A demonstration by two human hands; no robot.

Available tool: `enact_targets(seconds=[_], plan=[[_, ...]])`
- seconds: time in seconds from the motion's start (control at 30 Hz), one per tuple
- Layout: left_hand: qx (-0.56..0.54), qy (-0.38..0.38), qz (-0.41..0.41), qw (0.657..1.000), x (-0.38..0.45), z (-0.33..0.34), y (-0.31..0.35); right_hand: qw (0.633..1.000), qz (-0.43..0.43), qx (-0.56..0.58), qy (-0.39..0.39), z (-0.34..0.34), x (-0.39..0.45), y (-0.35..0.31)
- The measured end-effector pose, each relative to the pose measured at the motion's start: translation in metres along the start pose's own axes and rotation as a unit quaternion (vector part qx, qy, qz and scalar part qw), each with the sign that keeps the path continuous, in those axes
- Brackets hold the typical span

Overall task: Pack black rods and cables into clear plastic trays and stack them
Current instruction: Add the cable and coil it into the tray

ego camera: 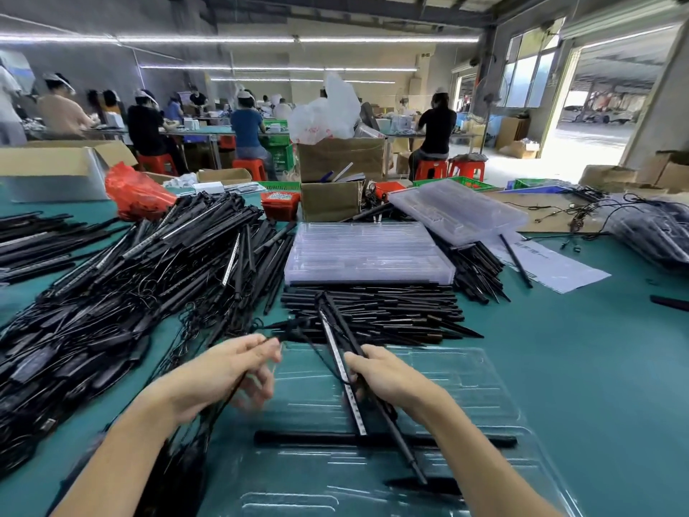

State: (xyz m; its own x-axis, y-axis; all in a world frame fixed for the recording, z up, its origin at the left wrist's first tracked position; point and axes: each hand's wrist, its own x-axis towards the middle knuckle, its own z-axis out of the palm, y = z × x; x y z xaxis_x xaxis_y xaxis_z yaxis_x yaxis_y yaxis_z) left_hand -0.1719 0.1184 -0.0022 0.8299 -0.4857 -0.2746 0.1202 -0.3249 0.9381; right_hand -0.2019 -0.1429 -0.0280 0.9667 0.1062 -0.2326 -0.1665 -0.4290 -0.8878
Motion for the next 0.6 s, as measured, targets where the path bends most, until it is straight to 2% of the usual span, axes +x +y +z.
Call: enact_targets(seconds=[0.07,0.2,0.3,0.37,0.47,0.6], plan=[[0.120,-0.018,-0.053,0.991,-0.008,-0.002,-0.005,0.999,-0.030,0.011,-0.003,0.005,0.000,0.005],[0.261,0.007,-0.072,0.963,-0.026,-0.005,-0.015,0.997,-0.057,0.045,0.006,0.011,0.000,0.010],[0.407,0.010,-0.120,0.905,-0.040,-0.006,-0.020,0.995,-0.077,0.065,0.020,0.011,0.000,0.014],[0.437,-0.003,-0.122,0.891,-0.045,-0.007,-0.021,0.991,-0.086,0.102,0.024,0.012,-0.001,0.015],[0.443,0.008,-0.124,0.888,-0.050,-0.012,-0.022,0.988,-0.093,0.122,0.028,0.013,-0.001,0.017],[0.522,0.079,-0.126,0.840,-0.052,-0.031,-0.041,0.986,-0.097,0.131,0.029,0.011,-0.002,0.017]])
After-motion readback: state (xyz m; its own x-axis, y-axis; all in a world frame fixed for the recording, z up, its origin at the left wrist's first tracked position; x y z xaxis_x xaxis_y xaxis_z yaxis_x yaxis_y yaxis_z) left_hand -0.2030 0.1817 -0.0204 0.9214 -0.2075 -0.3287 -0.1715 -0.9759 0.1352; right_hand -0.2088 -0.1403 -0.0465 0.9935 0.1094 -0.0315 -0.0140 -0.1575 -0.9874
